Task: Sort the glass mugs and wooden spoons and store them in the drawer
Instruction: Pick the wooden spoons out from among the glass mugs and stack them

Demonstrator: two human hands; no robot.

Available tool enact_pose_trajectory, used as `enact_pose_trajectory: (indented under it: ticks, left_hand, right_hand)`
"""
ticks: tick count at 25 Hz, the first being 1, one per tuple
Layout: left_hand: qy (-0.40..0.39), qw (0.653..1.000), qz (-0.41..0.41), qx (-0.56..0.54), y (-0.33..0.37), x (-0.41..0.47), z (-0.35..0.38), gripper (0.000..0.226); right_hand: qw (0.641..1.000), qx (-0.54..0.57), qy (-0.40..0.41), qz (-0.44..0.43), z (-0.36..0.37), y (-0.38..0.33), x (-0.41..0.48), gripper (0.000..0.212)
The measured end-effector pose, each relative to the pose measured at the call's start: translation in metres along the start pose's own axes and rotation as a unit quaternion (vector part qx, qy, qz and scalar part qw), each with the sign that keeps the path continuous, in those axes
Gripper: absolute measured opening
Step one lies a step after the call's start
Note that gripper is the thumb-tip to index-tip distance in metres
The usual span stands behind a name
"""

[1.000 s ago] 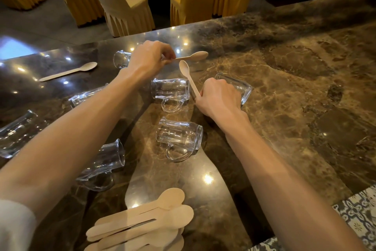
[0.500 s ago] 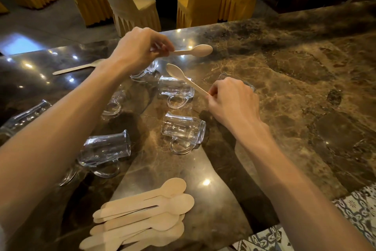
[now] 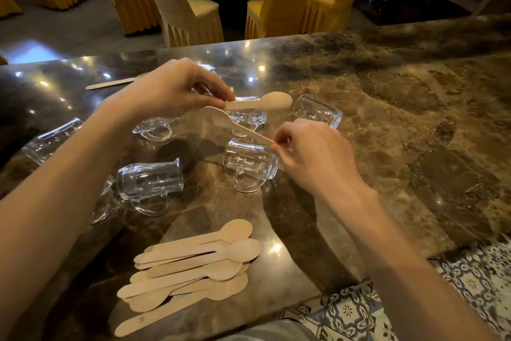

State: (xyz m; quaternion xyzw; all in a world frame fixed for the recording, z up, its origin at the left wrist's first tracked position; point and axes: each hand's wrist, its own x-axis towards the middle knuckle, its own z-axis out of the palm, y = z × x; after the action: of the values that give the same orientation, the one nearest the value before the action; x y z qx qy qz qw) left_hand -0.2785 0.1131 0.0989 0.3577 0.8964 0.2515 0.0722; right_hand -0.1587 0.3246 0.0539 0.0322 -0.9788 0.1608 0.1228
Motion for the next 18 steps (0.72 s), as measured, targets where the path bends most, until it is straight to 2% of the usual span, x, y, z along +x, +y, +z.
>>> enact_pose_trajectory:
  ticks: [4,14,18]
  left_hand:
    - [-0.036,0.999,-0.023,-0.02,0.007,-0.022,0.001,0.032]
    - [-0.103,0.992,-0.032,-0.071,0.015,-0.076,0.014,0.021]
    - [-0.104,0.991,-0.048,-0.073,0.012,-0.104,0.018,0.018]
  right_hand:
    - [1.0,-0.003,-0.002,-0.026,-0.002,-0.007,-0.018,0.013]
    - [0.995,0.017,-0.053,-0.077,-0.001,-0.029,-0.059,0.009]
    - [0.992,0.024,-0.075,-0.094,0.004,-0.04,-0.07,0.01]
